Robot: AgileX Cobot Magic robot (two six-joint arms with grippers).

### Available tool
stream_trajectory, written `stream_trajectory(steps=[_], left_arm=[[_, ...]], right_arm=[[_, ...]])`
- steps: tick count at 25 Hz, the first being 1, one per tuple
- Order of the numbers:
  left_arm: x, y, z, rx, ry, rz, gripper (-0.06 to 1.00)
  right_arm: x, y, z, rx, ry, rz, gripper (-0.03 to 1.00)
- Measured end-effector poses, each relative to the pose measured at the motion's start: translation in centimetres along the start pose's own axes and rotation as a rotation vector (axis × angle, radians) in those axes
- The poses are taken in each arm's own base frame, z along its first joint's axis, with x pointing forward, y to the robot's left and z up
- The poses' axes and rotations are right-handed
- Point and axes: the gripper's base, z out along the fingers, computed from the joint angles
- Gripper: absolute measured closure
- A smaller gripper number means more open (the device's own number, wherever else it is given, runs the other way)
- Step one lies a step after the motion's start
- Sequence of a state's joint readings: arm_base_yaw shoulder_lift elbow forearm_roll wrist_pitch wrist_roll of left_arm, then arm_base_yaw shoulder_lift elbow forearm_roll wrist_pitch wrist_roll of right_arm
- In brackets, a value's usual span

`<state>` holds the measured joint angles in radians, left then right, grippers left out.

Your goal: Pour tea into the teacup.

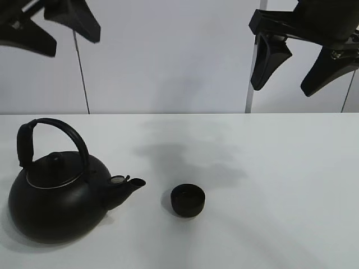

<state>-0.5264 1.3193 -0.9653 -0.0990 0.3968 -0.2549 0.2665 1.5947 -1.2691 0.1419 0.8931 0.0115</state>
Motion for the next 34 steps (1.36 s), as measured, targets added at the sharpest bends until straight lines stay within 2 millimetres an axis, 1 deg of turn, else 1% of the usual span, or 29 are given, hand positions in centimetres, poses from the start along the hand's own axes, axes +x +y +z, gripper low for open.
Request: stream_trajectory(steps=[5, 8, 11, 14, 34], left_arm=[[0.7, 0.2, 3.6, -0.044, 0.172, -0.067, 0.47], [0.8, 0.0, 5.0, -0.043, 0.236, -0.115, 0.47], [0.5, -0.4, 5.7, -0.037, 0.28, -0.149, 0.47], [0.3, -0.5, 6.1, -0.037, 0.297, -0.155, 0.47], [0.3, -0.5, 6.1, -0.04, 0.308, -0.158, 0.47]], right_arm=[[0.0, 0.0, 0.0, 0.0, -0.001, 0.0, 0.42], [0.0, 0.0, 0.0, 0.0, -0.002, 0.0, 0.42], [0.0, 0.0, 0.0, 0.0, -0.005, 0.0, 0.42], [-0.1, 0.0, 0.0, 0.0, -0.016, 0.0, 0.42], [-0.2, 0.0, 0.0, 0.0, -0.022, 0.0, 0.42]])
